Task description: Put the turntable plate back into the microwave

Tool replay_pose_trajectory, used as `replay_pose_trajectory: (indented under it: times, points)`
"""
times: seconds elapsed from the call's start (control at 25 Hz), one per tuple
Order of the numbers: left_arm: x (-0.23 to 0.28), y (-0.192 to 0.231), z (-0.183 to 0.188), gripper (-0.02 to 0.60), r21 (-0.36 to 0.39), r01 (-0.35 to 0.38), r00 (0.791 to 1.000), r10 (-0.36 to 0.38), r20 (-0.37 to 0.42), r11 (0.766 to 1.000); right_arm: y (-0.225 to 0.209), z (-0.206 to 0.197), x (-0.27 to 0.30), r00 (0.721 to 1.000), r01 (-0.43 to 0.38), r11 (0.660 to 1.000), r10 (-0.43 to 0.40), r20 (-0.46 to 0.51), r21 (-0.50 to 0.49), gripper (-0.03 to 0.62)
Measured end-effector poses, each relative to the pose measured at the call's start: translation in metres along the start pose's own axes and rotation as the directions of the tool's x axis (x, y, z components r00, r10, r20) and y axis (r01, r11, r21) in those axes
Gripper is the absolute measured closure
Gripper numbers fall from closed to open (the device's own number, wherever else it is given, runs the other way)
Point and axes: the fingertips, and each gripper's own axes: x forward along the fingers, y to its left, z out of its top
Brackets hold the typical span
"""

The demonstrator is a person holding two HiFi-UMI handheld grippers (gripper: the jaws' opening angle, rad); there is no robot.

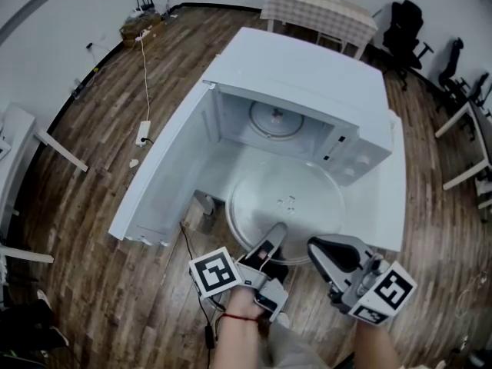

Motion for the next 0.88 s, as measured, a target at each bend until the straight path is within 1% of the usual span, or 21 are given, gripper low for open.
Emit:
replay_pose_trajectory:
  times: [0.08, 0.2, 0.44, 0.56, 0.68, 0.88]
  points:
    - [-0.002, -0.001, 0.003, 0.549, 0.0, -0.002, 1.0, 0.002, -0.007, 1.0, 0.002, 0.0, 0.003, 1.0, 0.008, 1.0, -0.008, 0.0, -0.013, 0.562]
    - [-0.002, -0.002, 0.008, 0.549, 0.022, -0.001, 1.0, 0.001, -0.017, 1.0, 0.002, 0.0, 0.007, 1.0, 0.015, 1.0, -0.015, 0.003, -0.023, 0.562]
    - [0.001, -0.003, 0.017, 0.549, 0.057, -0.001, 1.0, 0.001, -0.012, 0.998, -0.002, -0.002, 0.015, 1.0, 0.004, 0.999, -0.004, -0.009, -0.035, 0.562]
    - [0.006, 0.001, 0.021, 0.549, 0.058, -0.009, 1.0, 0.008, 0.004, 0.998, -0.008, -0.004, 0.02, 1.0, -0.015, 0.999, 0.014, -0.02, -0.039, 0.562]
    - [0.012, 0.001, 0.026, 0.549, 0.058, 0.002, 1.0, -0.003, 0.024, 0.998, -0.015, -0.003, 0.024, 0.999, -0.038, 0.999, 0.037, -0.02, -0.037, 0.562]
    - [0.02, 0.003, 0.035, 0.549, 0.062, -0.011, 0.998, 0.008, 0.057, 0.998, -0.029, 0.002, 0.028, 0.998, -0.063, 0.997, 0.062, -0.022, -0.036, 0.562]
